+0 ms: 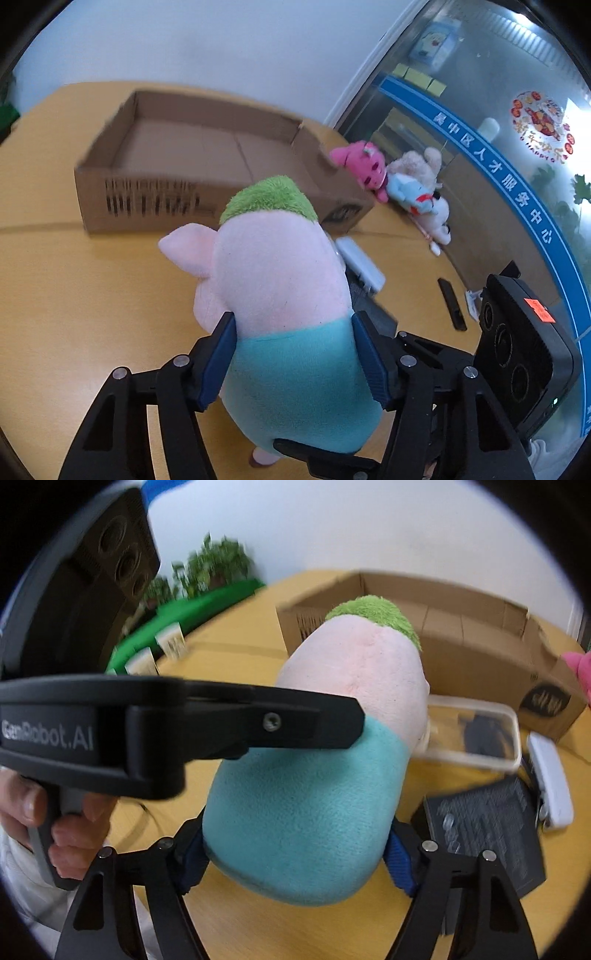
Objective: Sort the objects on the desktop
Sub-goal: 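Grasp the pink-and-teal plush pig with the right gripper, then carry the plush pig into the cardboard box and open the right gripper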
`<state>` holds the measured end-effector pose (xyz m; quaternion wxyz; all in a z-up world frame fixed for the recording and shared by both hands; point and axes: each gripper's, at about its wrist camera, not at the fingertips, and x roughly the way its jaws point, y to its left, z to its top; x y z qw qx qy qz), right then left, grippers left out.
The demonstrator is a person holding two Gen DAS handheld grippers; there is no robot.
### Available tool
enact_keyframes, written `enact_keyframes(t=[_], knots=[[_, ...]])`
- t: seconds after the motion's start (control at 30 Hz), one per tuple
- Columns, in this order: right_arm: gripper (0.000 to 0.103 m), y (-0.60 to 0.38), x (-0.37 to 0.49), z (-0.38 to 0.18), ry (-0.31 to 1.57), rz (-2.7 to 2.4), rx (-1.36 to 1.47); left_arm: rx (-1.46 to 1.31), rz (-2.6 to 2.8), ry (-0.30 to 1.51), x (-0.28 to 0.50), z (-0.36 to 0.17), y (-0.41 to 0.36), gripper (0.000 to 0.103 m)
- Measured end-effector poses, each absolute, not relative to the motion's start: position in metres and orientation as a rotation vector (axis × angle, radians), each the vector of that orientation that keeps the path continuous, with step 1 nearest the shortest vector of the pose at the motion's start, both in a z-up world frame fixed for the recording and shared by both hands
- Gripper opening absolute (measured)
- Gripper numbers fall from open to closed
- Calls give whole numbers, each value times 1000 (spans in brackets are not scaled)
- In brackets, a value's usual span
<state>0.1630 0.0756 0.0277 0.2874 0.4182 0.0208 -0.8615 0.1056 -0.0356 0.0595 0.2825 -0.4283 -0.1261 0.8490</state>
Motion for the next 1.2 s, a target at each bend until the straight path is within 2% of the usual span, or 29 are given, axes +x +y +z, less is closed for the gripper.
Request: enact_keyframes(t=[0.13, 0.37, 0.47, 0.57, 0.7, 0.87, 1.07, 1.2], knots=[[77, 74, 136, 89, 42, -2348, 950, -968, 2349, -260, 87, 126, -41, 60], [77, 55, 42, 205, 66, -2409, 681, -725, 2464, -130, -9, 247, -60, 60], [78, 44, -10, 236, 49, -2398, 647, -704, 2502, -118, -68, 272, -67, 60], [77, 35, -64, 250, 18, -2393, 663, -736, 2496, -154, -128, 275, -78, 60], [78, 23, -139, 227, -47, -2390, 740, -866, 2454, -198, -214, 241, -90, 60], [78, 4, -215, 149, -128, -2340, 923, -1094, 2403, -271, -296, 148, -105, 60], [78, -26, -263, 55, -129, -2312, 1150, -1318, 2302, -424, -349, 38, -125, 59], [78, -48, -270, 25, -88, -2302, 1220, -1362, 2281, -459, -354, 11, -135, 58]])
